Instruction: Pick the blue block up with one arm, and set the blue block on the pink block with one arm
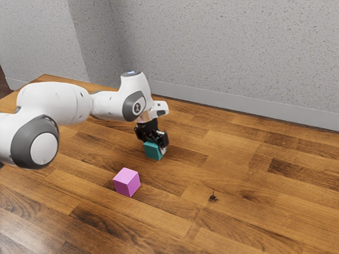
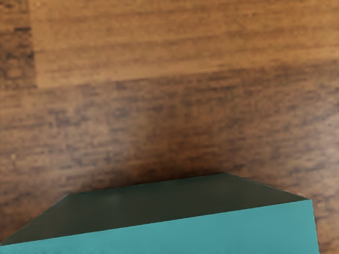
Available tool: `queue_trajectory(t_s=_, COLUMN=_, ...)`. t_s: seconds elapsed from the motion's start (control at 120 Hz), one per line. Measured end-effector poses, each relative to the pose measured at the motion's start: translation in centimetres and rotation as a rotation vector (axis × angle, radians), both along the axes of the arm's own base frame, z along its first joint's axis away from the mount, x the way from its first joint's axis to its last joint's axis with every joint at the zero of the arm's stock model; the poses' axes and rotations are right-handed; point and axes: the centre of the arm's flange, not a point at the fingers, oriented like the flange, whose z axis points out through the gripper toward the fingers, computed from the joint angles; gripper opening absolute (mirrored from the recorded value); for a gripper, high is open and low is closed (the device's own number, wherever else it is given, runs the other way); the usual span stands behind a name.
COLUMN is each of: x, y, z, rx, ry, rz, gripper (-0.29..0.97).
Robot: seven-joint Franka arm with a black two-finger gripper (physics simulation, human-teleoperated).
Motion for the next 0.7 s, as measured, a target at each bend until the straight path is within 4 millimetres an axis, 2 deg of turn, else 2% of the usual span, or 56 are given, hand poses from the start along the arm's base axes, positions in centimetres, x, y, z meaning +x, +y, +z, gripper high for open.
queue_trajectory(t_s=0.083, x=0.0, y=0.0, z=1.0, rx=0.003, ry=-0.013, rz=-0.001, gripper=0.38)
queue_trajectory(t_s=0.133, x=-0.9, y=0.0, z=2.2, rx=0.007, ry=-0.012, rz=-0.002, gripper=0.35)
queue_trajectory(t_s=0.292, x=-7.7, y=0.0, z=9.7, rx=0.028, ry=-0.008, rz=0.021, gripper=0.36)
queue_trajectory(t_s=0.4, x=-12.3, y=-0.8, z=11.7, rx=0.036, ry=0.013, rz=0.040, gripper=0.37)
queue_trajectory(t_s=0.558, x=-16.6, y=-2.2, z=11.3, rx=0.039, ry=0.061, rz=0.066, gripper=0.36)
queue_trajectory(t_s=0.7, x=-18.6, y=-2.2, z=10.0, rx=0.041, ry=0.104, rz=0.109, gripper=0.36)
